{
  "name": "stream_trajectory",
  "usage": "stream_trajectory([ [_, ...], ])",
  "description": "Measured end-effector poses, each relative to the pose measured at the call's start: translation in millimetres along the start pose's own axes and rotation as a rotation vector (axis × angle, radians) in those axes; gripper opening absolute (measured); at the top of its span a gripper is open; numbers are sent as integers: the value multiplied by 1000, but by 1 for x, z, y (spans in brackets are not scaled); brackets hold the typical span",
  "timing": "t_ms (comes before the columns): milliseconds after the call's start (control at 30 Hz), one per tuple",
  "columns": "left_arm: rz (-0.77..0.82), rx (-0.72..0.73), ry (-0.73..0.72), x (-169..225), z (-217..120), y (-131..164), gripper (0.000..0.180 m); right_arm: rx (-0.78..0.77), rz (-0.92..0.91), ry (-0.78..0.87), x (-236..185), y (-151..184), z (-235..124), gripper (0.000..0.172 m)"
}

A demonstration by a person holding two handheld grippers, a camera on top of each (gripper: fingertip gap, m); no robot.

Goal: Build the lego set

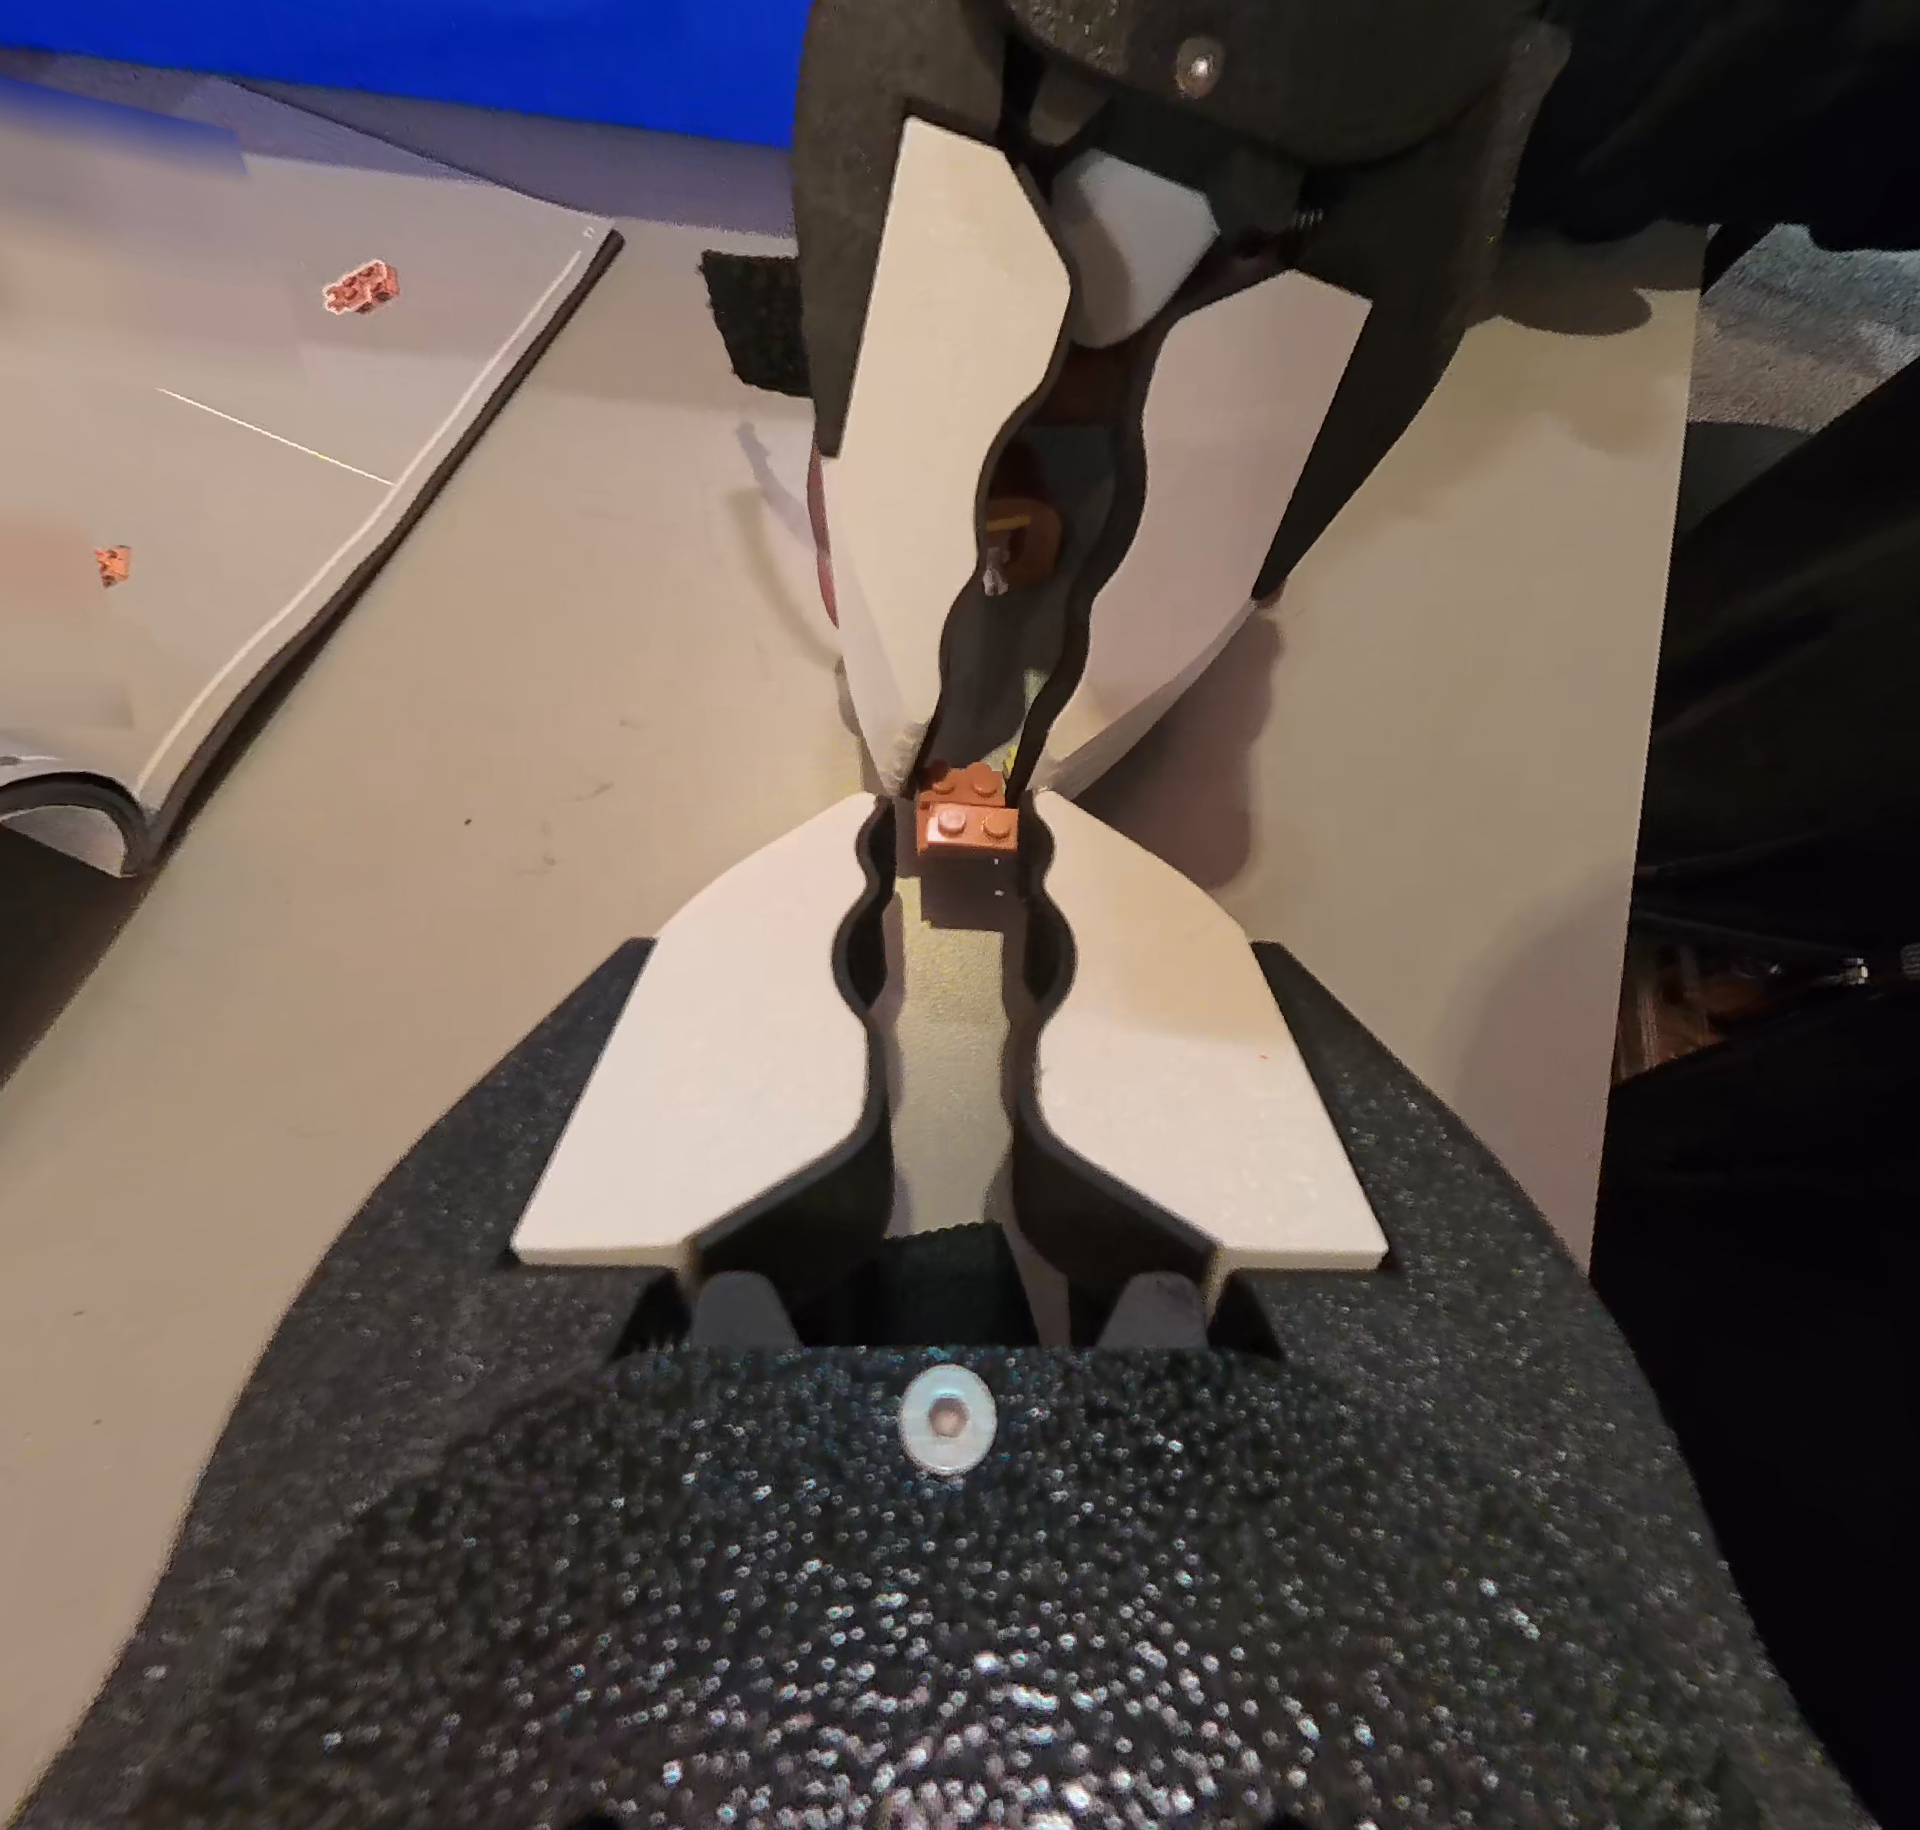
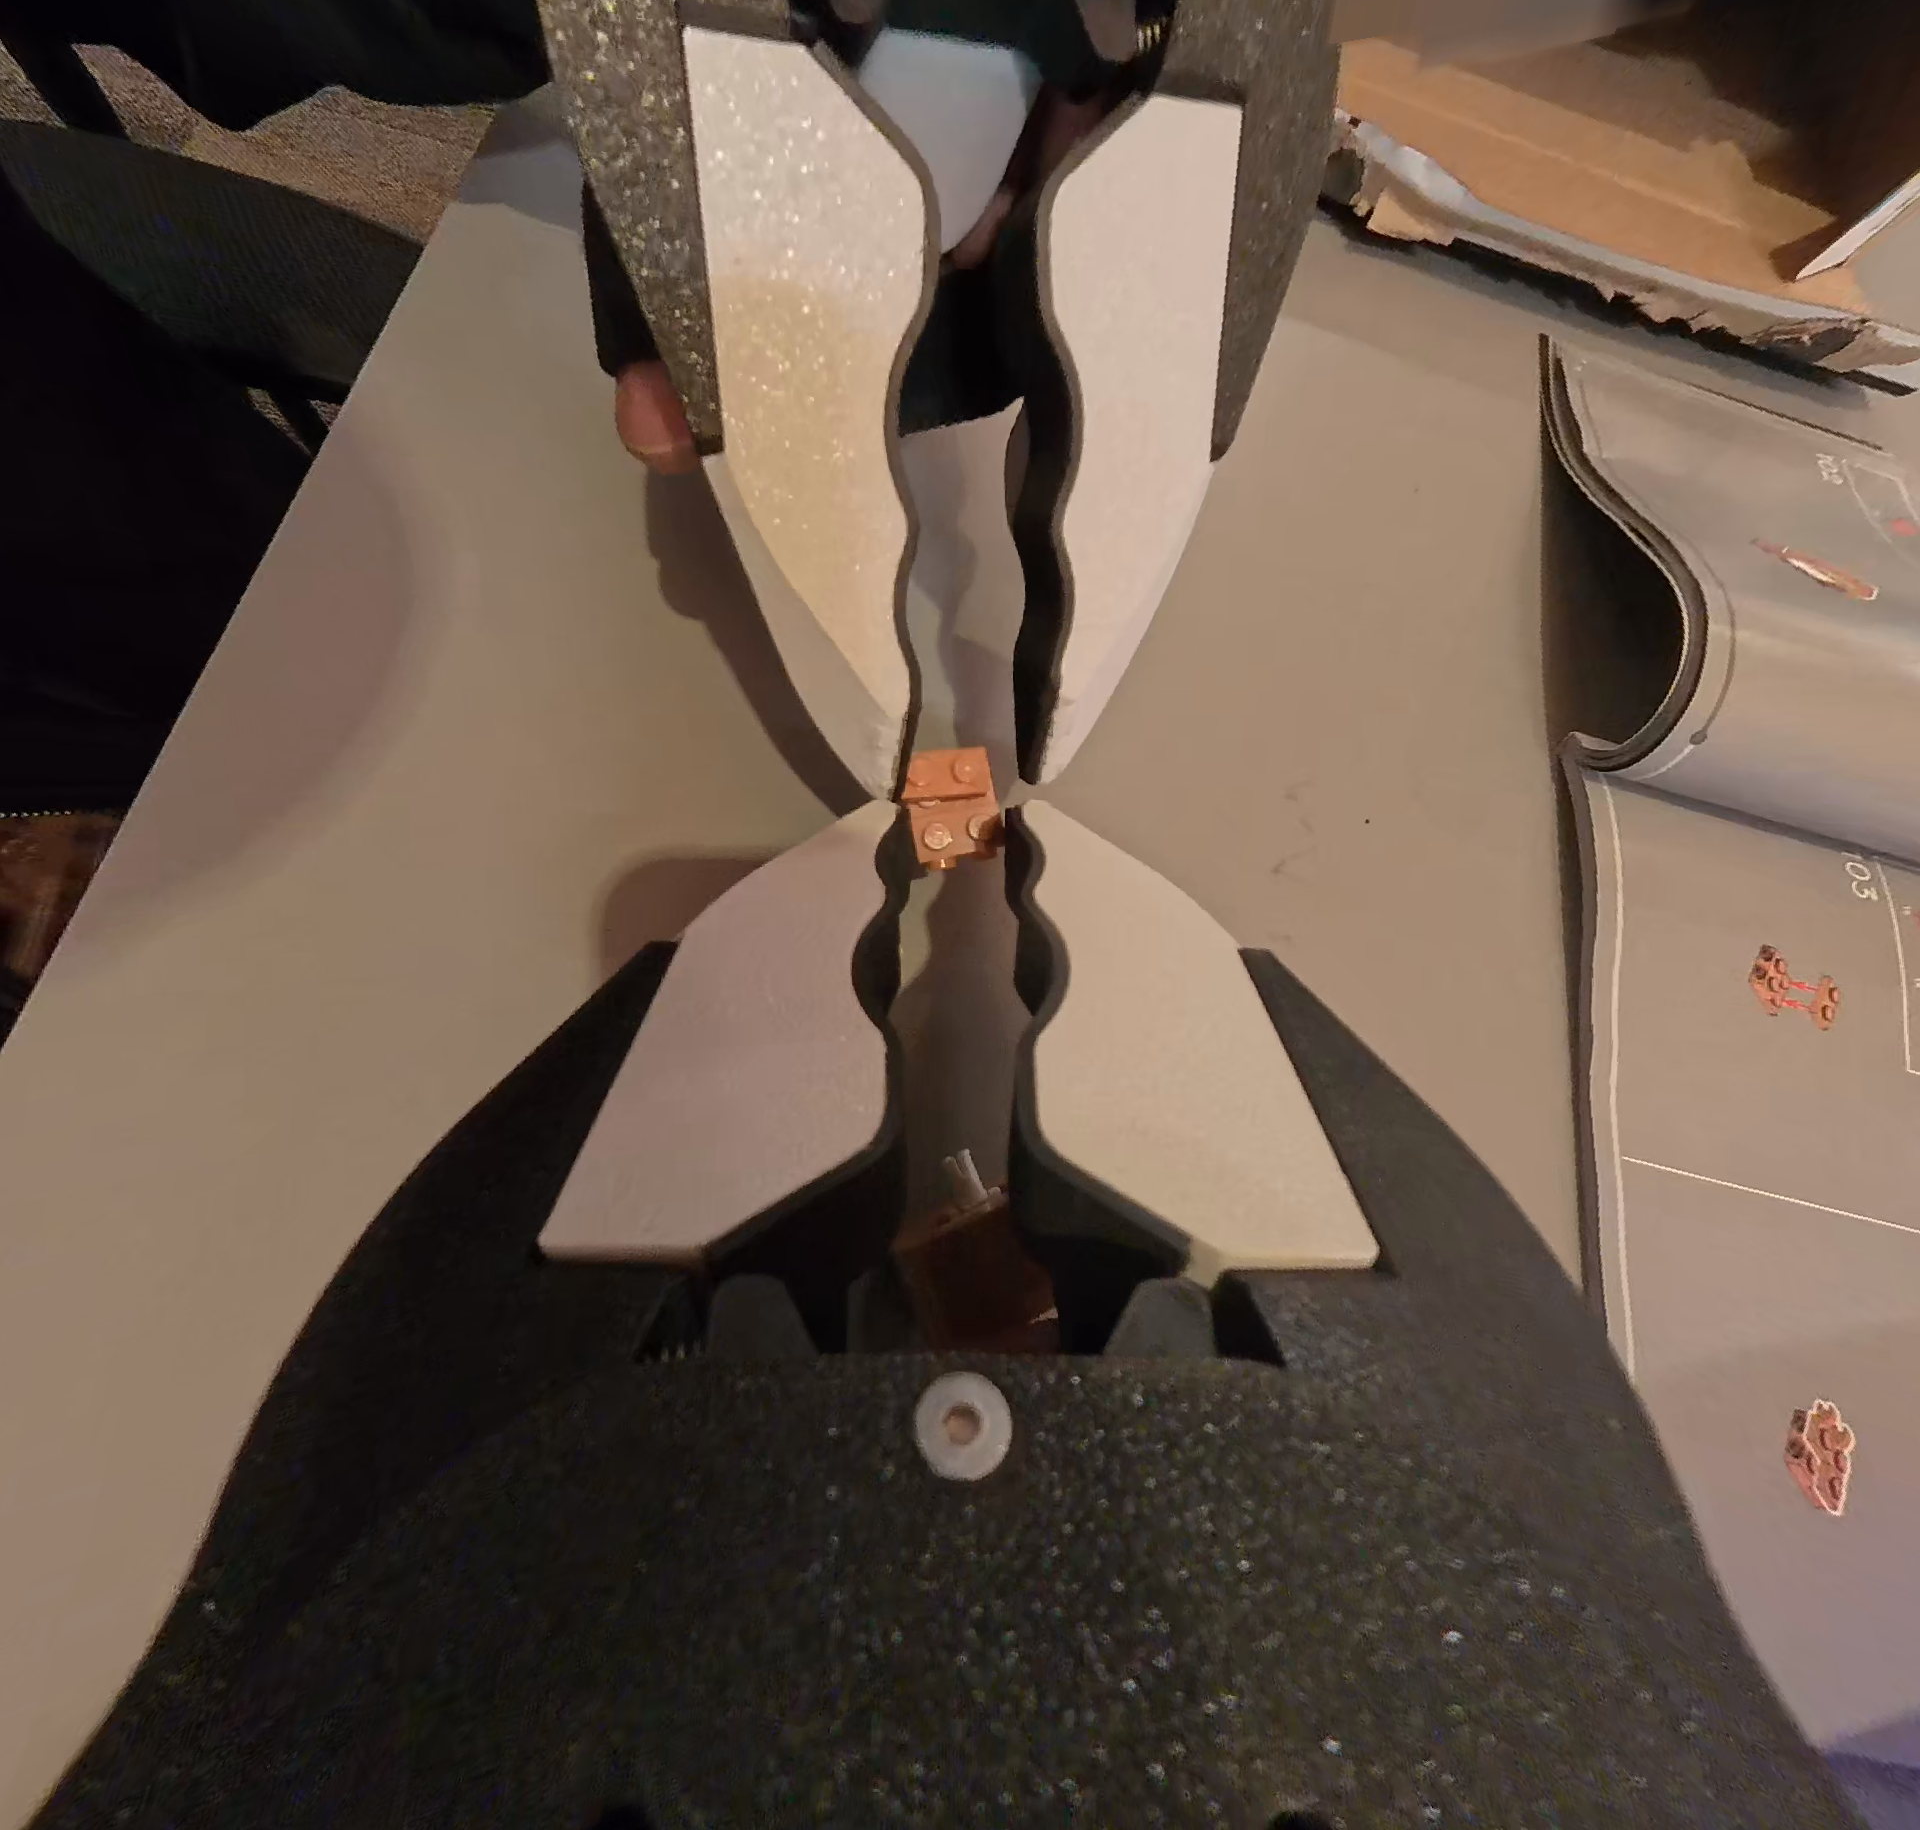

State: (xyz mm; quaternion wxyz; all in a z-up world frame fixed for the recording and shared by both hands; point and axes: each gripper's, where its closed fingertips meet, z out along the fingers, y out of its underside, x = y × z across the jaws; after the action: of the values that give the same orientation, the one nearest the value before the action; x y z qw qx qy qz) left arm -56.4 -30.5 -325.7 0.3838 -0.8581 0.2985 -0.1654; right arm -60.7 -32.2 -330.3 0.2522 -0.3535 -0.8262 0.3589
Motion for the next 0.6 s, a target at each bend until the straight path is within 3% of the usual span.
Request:
stream_trajectory([
  [400, -41, 64, 26, 0, -4, -7, 23, 23, -4, -6, -2, -5, -2, 16],
  [600, 63, 144, -9, 0, -21, -14, 25, 36, 6, -8, -1, -6, -3, 17],
])
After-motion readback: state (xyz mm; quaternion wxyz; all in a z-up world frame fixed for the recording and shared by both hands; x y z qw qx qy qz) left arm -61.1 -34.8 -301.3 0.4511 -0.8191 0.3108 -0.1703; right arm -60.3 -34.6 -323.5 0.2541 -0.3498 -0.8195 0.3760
